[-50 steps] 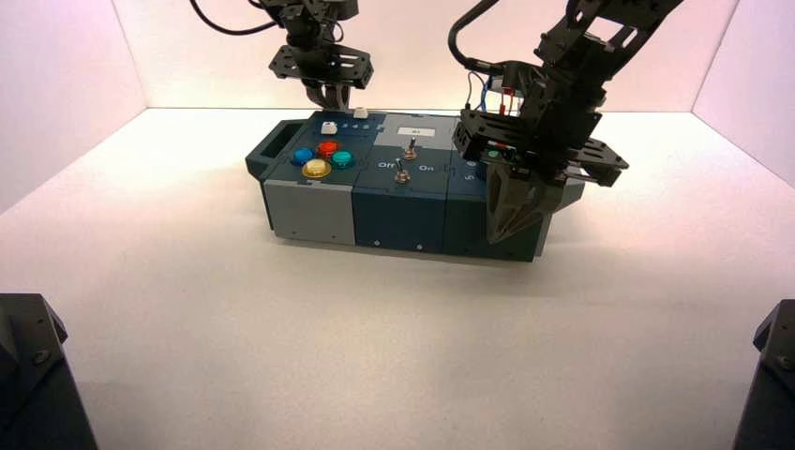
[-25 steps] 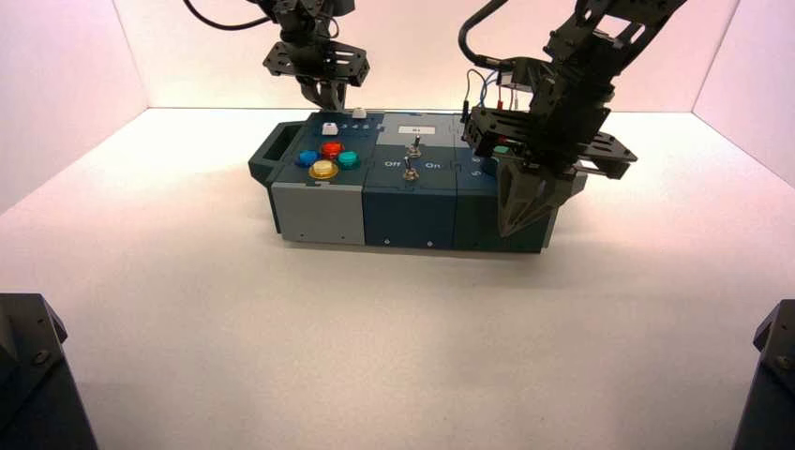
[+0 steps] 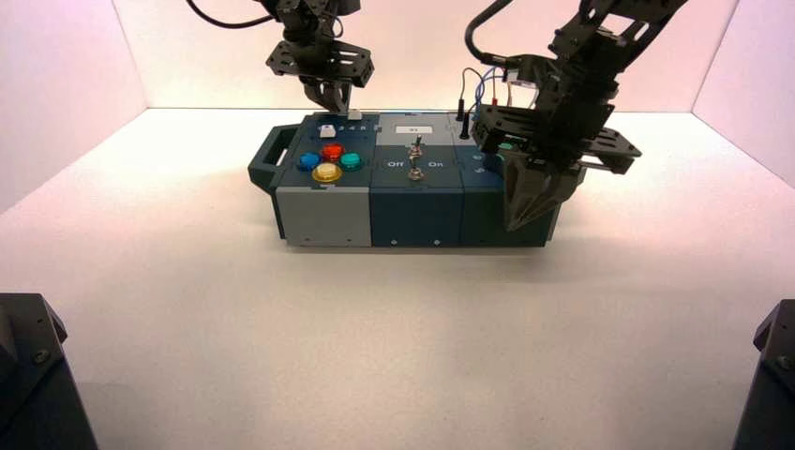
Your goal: Rotate the box counterclockwise.
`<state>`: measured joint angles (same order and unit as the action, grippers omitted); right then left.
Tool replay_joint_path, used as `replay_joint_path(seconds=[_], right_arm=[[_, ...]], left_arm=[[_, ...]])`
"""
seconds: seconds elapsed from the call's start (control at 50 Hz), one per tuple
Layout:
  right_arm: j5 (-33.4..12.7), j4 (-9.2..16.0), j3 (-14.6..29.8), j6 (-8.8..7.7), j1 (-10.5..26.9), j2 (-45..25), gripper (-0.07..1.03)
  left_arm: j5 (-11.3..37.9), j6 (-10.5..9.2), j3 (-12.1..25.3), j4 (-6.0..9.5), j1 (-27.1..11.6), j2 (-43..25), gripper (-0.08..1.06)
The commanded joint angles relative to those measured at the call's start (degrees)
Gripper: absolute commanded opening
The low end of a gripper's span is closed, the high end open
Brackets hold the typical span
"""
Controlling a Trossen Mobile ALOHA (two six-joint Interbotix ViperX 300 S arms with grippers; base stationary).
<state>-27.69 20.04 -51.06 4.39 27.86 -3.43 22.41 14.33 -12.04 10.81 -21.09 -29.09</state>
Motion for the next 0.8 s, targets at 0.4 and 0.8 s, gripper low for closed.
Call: replay_joint_path(seconds=[0.4,0.8], right_arm=[[1.1,-2.8,2.8,0.18,-2.6,-0.1,-0.02],[1.0,-4.1,4.7,0.18,-3.0,-1.9,-0.02]], left_arm=[[0.5,0.53,-4.5,0.09,-1.8,3.3,-0.03],[0.2,0.53,-7.1,0.09,-1.8,4.4,-0.03]])
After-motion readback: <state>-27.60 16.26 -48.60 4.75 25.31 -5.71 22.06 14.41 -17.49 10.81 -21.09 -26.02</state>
